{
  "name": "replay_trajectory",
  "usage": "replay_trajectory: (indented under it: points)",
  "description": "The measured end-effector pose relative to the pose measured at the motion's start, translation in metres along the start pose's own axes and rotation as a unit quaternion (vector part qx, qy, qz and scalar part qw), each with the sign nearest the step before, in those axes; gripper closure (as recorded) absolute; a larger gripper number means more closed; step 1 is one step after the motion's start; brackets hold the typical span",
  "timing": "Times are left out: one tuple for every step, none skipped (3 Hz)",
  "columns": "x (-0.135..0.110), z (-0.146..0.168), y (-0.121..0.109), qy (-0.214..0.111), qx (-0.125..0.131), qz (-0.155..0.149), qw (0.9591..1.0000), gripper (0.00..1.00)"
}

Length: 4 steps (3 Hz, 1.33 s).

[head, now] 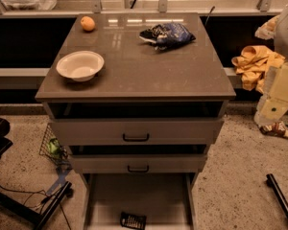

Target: Pick rxbar chocolate from bottom drawer and place on counter

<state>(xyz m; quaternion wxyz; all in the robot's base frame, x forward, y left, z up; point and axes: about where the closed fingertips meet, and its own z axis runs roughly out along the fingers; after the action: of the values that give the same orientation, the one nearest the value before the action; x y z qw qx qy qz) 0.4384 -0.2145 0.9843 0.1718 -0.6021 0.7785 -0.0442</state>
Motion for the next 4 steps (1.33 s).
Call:
replay_trajectory:
  points:
    - [0.0,-0.001,-0.001,-0.001,0.004,0.001,1.0,0.0]
    - [-0.001,-0.004,-0.002,-0.006,0.014,0.004,0.9999,0.0]
    - [-0.004,0.011,0.0,-0.027,0.025,0.011,0.9993,0.0]
    - [-0.015,0.056,0.035,-0.085,0.01,0.014,0.9963,0.0]
